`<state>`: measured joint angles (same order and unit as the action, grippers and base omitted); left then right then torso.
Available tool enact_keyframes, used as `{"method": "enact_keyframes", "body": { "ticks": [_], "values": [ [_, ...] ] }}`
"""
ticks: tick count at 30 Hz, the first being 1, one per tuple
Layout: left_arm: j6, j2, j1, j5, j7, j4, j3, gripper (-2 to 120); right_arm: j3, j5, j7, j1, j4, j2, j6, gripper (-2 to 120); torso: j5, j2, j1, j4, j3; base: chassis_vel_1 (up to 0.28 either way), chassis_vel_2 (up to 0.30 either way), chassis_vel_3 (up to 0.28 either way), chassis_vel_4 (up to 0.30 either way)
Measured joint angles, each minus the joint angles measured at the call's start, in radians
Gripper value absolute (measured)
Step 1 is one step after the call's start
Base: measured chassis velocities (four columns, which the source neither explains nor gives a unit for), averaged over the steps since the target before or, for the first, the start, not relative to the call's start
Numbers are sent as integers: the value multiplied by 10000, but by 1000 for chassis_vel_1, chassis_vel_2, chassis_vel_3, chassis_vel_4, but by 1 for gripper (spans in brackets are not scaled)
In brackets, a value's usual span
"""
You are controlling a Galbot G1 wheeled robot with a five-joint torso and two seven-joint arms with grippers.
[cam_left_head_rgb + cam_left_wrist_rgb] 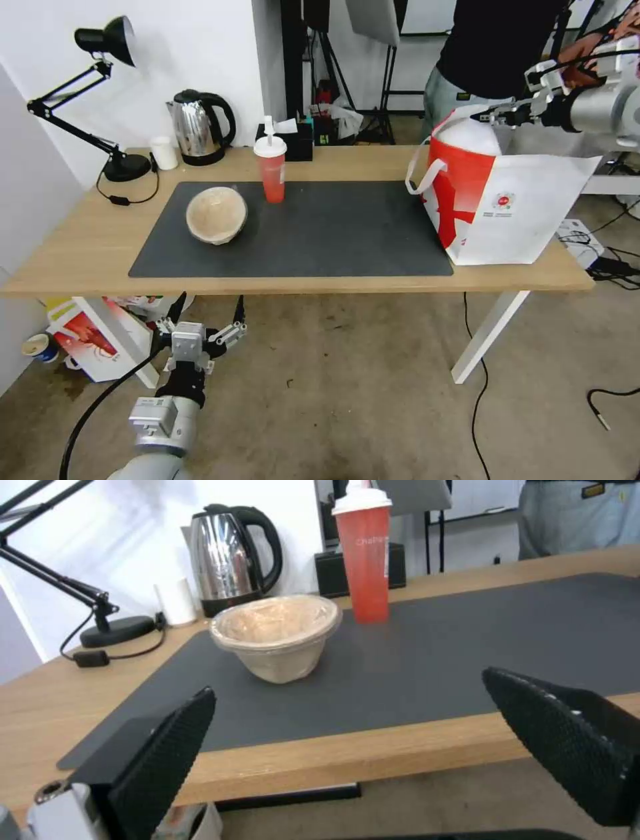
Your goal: Pick up the trash from the table and place it into the takeout bag.
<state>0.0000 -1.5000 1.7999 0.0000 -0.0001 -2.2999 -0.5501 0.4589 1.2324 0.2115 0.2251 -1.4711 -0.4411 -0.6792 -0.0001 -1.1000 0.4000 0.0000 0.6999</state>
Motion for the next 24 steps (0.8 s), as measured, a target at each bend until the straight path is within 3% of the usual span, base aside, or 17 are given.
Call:
{"method": "enact_keyframes", "body": {
  "ticks": [3,5,7,14,24],
  "values": [
    [0,0,0,0,0,0,0,100,38,17,-44,45,-12,-4,-8,61,0,0,0,0,1,0,0,0,0],
    [0,0,0,0,0,0,0,100,38,17,-44,45,-12,-4,-8,61,0,0,0,0,1,0,0,0,0],
    [0,0,0,0,0,0,1,100,87,20,-70,76,-66,-11,-19,78,0,0,0,0,0,0,0,0,0],
    [0,0,0,-1,0,0,0,100,298,8,-85,283,-66,-66,-36,99,0,0,0,0,0,0,0,0,0],
    [0,0,0,0,0,0,0,100,325,5,-93,401,-82,-157,-41,100,0,0,0,1,0,0,0,0,0]
  ]
}}
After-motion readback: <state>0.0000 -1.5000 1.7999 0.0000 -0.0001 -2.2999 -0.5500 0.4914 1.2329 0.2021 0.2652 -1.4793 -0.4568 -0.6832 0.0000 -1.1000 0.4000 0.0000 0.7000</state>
